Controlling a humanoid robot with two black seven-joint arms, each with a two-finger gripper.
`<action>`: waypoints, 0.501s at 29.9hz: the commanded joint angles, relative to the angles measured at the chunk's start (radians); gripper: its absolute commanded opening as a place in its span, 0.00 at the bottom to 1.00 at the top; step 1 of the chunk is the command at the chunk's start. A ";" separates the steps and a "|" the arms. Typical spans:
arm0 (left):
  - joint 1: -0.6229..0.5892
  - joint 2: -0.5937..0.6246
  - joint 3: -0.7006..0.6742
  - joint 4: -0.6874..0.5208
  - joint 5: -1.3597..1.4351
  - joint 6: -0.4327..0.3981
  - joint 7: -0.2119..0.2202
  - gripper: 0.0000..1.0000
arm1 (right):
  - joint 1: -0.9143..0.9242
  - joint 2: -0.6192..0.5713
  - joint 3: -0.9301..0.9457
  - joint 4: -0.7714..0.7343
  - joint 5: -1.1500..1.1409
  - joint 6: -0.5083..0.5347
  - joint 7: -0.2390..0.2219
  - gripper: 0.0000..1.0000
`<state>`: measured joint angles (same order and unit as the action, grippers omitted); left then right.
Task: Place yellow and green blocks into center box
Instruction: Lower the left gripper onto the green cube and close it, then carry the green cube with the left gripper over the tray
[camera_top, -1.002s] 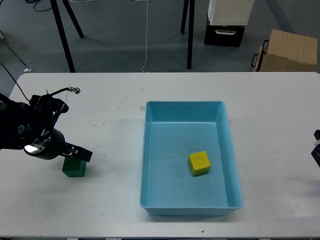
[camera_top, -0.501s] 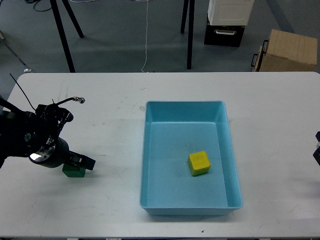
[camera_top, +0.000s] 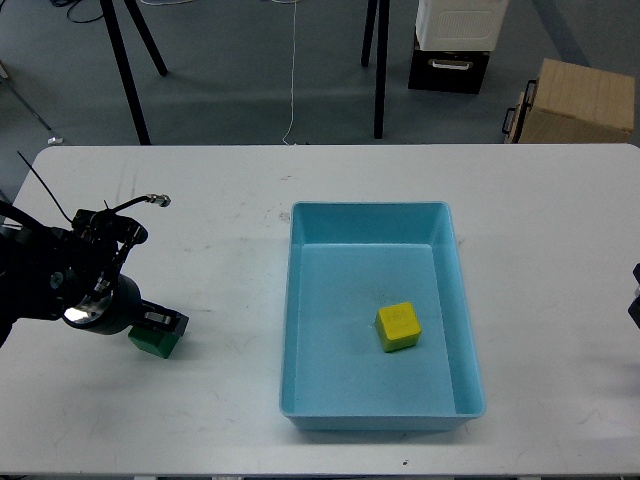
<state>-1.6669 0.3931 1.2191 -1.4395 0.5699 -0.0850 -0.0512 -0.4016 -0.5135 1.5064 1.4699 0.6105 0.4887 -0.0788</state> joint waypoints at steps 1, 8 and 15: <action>-0.007 0.006 0.002 -0.012 0.002 0.031 0.002 0.00 | -0.003 -0.013 0.000 0.000 -0.001 0.000 0.001 1.00; -0.175 0.041 -0.007 -0.136 0.004 0.085 0.001 0.00 | -0.020 -0.045 0.001 0.001 -0.001 0.000 0.001 1.00; -0.485 0.021 -0.120 -0.213 -0.021 0.007 -0.016 0.00 | -0.028 -0.060 0.001 0.001 -0.001 0.000 0.002 1.00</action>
<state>-2.0477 0.4323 1.1709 -1.6323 0.5628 -0.0277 -0.0586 -0.4277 -0.5689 1.5080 1.4712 0.6090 0.4887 -0.0768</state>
